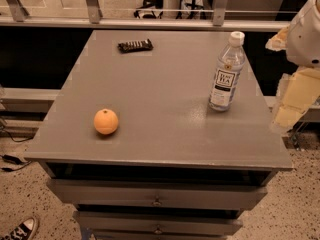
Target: Knock blue plastic bottle over
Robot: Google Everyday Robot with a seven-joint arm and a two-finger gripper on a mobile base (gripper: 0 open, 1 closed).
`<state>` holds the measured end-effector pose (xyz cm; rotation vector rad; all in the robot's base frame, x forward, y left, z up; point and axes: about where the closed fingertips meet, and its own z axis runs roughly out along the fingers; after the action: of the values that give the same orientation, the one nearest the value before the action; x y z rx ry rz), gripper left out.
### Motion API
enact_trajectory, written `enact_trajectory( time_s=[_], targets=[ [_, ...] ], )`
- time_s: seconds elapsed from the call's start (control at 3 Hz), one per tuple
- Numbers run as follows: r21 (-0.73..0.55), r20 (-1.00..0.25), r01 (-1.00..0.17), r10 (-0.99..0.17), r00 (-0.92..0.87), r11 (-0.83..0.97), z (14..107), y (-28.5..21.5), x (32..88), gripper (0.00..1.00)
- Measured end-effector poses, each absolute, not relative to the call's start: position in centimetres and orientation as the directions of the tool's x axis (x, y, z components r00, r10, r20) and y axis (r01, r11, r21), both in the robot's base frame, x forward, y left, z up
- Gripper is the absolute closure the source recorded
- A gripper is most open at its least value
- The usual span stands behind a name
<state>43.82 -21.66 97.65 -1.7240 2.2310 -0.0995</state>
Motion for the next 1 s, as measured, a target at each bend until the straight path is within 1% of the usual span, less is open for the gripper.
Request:
enact_trajectory(
  time_s=[0.33, 0.67, 1.0],
  targets=[
    [-0.250, -0.215, -0.928, -0.950, -0.224, 0.276, 97.6, -21.8, 44.0, 0.00],
    [-0.267, -0.264, -0.912, -0.934, -0.242, 0.312, 97.2, -22.6, 45.1, 0.00],
    [-0.268, -0.378, -0.888, -0.888, -0.260, 0.374, 95.5, -23.6, 47.5, 0.00]
  ],
)
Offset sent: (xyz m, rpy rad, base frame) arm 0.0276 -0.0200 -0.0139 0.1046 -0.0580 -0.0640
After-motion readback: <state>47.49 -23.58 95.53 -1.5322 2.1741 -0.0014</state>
